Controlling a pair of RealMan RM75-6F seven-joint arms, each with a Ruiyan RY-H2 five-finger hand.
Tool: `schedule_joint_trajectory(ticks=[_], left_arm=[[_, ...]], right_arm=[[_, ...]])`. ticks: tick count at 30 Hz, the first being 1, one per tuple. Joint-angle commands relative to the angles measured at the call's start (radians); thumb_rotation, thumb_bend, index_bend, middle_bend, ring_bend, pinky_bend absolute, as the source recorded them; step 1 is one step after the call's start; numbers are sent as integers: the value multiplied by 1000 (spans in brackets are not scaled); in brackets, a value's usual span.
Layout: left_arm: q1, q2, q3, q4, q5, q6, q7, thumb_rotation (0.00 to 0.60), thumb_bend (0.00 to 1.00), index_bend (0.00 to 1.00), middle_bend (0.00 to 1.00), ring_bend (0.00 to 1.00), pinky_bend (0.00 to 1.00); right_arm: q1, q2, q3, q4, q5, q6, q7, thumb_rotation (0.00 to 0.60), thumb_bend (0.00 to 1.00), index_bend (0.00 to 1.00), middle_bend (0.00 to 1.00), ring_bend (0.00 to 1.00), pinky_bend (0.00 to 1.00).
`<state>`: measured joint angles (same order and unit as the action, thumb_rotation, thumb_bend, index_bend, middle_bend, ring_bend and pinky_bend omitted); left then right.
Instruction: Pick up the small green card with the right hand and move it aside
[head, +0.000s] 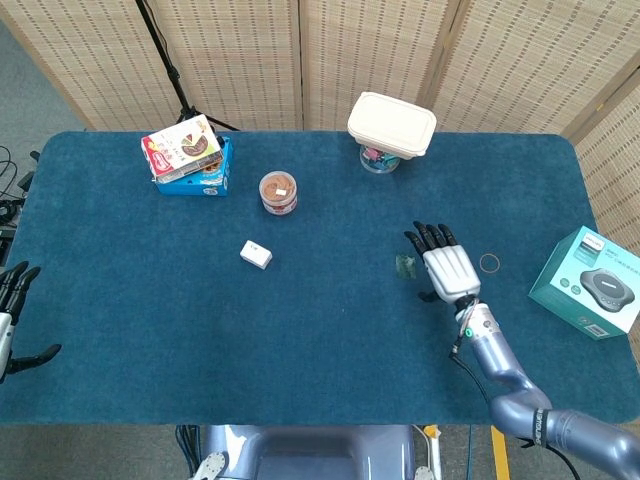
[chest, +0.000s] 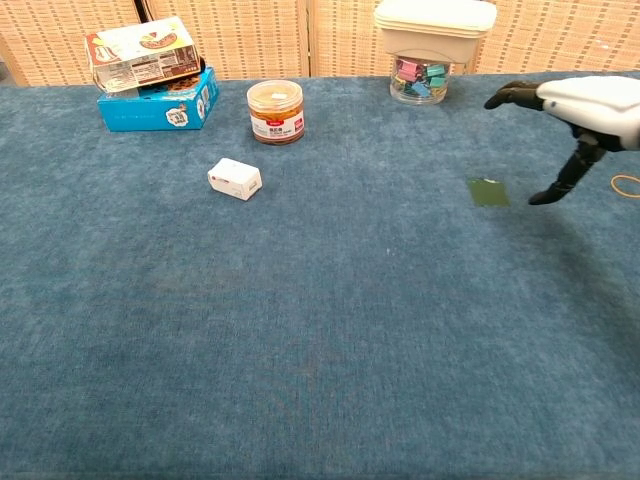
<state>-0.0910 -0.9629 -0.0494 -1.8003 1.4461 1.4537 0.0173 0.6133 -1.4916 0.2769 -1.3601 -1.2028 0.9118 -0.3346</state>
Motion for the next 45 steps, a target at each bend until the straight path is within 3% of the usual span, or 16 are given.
schedule_joint_trajectory(ticks=[1, 7, 27, 45], left_arm=[[-4, 0, -1, -2, -6, -7, 5, 600, 0, 0, 0, 0, 0], [-7, 1, -2, -5, -10, -13, 6, 600, 0, 0, 0, 0, 0], [-19, -5, -9, -13, -39, -35, 33, 600, 0, 0, 0, 0, 0], [-19, -5, -7, -17, -41, -35, 37, 600, 0, 0, 0, 0, 0]], right_arm=[[43, -42, 8, 62, 35, -36, -18, 600, 0, 88, 0, 0, 0], [83, -82, 1, 137, 74, -66, -35, 600, 0, 94, 0, 0, 0], [147, -175, -11, 237, 124, -66, -28, 600, 0, 97, 0, 0, 0], [170, -184, -26, 263, 126, -56, -32, 600, 0, 100, 0, 0, 0]])
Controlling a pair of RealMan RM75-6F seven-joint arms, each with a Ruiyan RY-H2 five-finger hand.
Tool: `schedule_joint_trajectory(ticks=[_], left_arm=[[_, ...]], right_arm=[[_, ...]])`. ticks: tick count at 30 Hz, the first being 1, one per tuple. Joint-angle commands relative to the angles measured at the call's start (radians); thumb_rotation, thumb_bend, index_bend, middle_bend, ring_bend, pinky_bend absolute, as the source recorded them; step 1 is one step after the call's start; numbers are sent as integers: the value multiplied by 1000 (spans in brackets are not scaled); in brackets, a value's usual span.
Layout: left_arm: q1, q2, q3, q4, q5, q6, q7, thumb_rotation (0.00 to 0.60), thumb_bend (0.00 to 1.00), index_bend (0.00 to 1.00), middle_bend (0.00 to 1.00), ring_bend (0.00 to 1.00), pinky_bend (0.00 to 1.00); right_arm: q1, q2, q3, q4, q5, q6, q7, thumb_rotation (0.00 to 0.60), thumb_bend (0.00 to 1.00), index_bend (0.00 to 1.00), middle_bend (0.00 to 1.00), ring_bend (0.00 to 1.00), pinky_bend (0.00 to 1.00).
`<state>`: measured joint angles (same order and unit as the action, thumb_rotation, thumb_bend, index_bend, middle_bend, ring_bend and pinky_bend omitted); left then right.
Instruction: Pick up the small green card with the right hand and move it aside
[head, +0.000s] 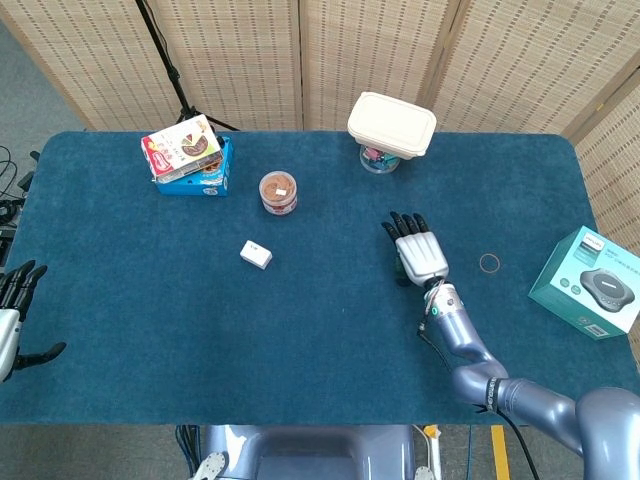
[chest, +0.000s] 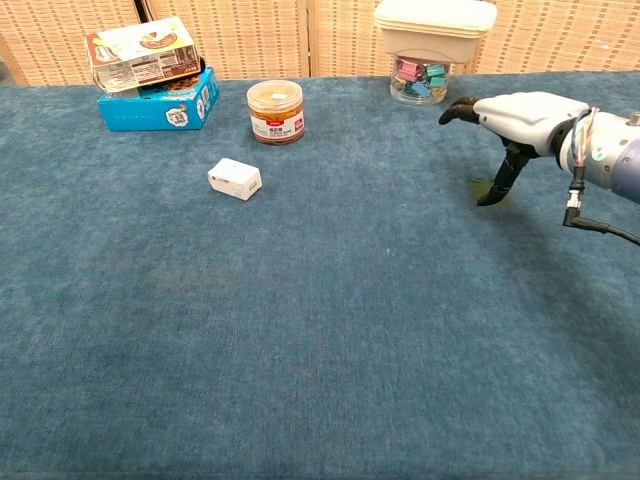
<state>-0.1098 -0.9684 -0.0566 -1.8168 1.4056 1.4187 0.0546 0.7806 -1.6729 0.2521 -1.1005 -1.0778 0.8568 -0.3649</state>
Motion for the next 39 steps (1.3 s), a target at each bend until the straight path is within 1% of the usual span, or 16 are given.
schedule_joint_trajectory(ticks=[1, 11, 28, 39], left_arm=[[0, 0, 0, 0, -1, 1, 0, 600, 0, 0, 0, 0, 0], [-1, 2, -2, 1, -5, -1, -4, 600, 0, 0, 0, 0, 0], [-2, -1, -2, -1, -8, -3, 1, 600, 0, 0, 0, 0, 0], [-2, 0, -1, 0, -6, -2, -1, 600, 0, 0, 0, 0, 0]], right_arm=[[3, -5, -3, 5, 3, -2, -3, 600, 0, 101, 0, 0, 0], [10, -21, -11, 31, 11, -5, -4, 600, 0, 104, 0, 0, 0], [20, -53, -24, 114, 1, -3, -2, 600, 0, 108, 0, 0, 0], [22, -83, -15, 178, -25, 50, 0, 600, 0, 135, 0, 0, 0]])
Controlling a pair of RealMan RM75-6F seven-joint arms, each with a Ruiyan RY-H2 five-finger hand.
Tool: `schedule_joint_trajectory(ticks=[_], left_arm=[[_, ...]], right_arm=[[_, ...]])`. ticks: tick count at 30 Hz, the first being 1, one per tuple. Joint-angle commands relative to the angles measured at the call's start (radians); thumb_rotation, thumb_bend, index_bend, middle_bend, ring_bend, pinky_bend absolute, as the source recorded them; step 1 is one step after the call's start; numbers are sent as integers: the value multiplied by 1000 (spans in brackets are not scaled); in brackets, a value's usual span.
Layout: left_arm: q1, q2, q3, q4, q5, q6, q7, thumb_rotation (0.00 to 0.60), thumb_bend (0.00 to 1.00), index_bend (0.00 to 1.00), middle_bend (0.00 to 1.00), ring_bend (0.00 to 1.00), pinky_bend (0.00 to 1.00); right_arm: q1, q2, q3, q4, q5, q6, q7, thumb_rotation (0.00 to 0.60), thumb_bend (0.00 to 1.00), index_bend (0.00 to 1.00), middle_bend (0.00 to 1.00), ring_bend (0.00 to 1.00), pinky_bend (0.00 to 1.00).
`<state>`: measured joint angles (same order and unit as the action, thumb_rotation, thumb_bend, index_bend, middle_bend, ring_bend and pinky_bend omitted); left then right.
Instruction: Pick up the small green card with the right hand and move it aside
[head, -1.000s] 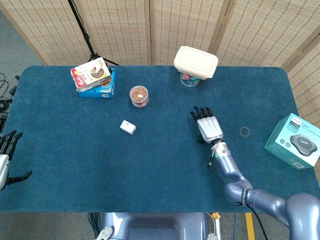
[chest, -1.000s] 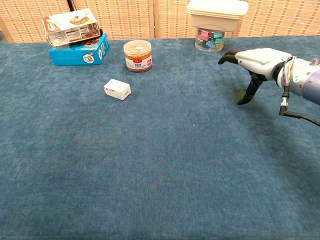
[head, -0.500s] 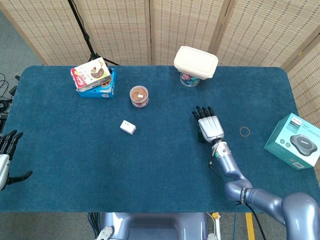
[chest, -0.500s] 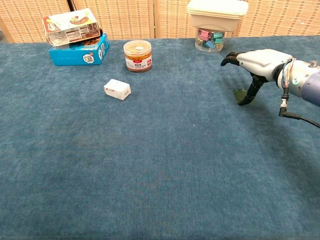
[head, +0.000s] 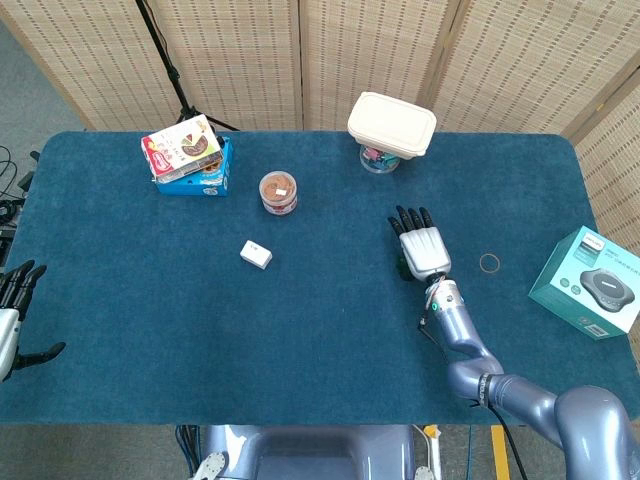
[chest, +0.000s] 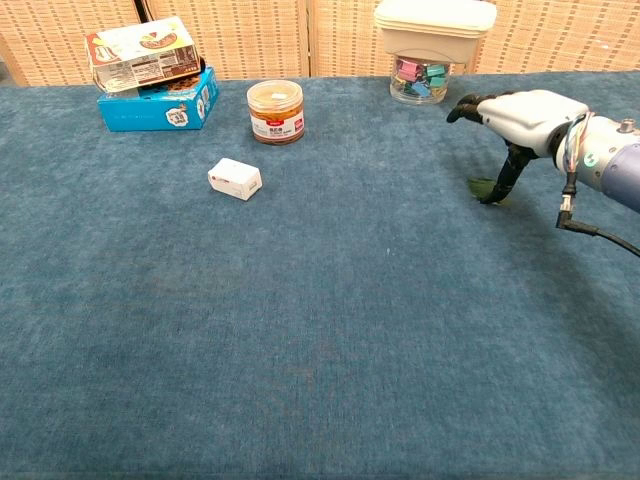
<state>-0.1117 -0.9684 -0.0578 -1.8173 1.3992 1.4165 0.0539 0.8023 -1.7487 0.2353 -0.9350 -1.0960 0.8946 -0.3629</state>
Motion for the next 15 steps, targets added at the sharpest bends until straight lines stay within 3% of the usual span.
schedule_joint_trajectory(ticks=[1, 9, 15], left_arm=[[0, 0, 0, 0, 1, 1, -1, 600, 0, 0, 0, 0, 0], [1, 0, 2, 0, 5, 2, -1, 600, 0, 0, 0, 0, 0], [4, 1, 3, 0, 8, 7, -3, 600, 0, 0, 0, 0, 0]], right_arm=[[0, -11, 5, 18, -9, 20, -2, 600, 0, 138, 0, 0, 0], [-5, -8, 5, 16, -29, 37, 15, 600, 0, 164, 0, 0, 0], [-16, 11, -6, -22, -39, 21, 33, 600, 0, 283, 0, 0, 0]])
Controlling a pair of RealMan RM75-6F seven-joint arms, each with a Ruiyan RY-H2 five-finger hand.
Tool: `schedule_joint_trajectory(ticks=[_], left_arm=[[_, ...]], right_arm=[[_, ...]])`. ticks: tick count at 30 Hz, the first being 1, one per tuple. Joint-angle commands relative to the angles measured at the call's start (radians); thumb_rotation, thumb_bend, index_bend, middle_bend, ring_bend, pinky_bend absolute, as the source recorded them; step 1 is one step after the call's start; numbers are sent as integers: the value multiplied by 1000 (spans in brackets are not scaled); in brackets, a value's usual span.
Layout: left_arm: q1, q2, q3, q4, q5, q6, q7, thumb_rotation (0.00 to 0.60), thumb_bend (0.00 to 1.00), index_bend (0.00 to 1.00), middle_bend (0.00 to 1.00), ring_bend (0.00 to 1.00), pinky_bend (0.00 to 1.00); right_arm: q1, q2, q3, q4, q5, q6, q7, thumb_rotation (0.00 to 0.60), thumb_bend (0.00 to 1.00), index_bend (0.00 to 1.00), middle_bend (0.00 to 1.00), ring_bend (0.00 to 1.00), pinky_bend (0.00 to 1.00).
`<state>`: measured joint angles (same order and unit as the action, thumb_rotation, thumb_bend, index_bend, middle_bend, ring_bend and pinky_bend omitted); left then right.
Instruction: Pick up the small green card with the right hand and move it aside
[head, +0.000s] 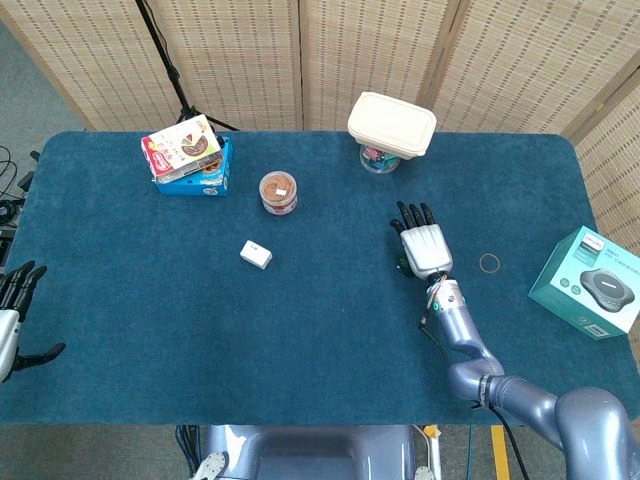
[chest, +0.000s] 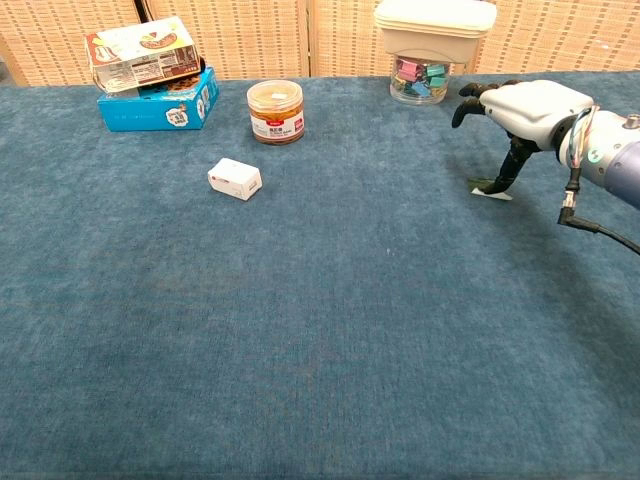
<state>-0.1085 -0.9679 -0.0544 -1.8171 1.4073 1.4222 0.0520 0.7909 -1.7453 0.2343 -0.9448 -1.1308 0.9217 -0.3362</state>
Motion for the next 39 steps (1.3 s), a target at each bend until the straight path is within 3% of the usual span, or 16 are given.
schedule_joint_trajectory(ticks=[1, 8, 19, 29, 39], left_arm=[[1, 0, 0, 0, 0, 2, -2, 600, 0, 0, 0, 0, 0], [0, 0, 0, 1, 1, -1, -3, 600, 0, 0, 0, 0, 0], [1, 1, 0, 0, 2, 1, -4, 600, 0, 0, 0, 0, 0], [0, 2, 0, 1, 1, 0, -6, 600, 0, 0, 0, 0, 0], [0, 1, 0, 0, 2, 0, -3, 600, 0, 0, 0, 0, 0]], right_arm=[[-6, 11, -7, -19, -5, -10, 10, 600, 0, 307, 0, 0, 0], [-12, 23, -11, -43, -18, -12, 28, 600, 0, 387, 0, 0, 0], [-13, 10, -19, -20, -21, -20, 23, 600, 7, 419, 0, 0, 0], [-13, 9, -17, -17, -28, -25, 35, 600, 279, 461, 0, 0, 0], [-15, 21, -18, -31, -25, -32, 21, 600, 331, 465, 0, 0, 0]])
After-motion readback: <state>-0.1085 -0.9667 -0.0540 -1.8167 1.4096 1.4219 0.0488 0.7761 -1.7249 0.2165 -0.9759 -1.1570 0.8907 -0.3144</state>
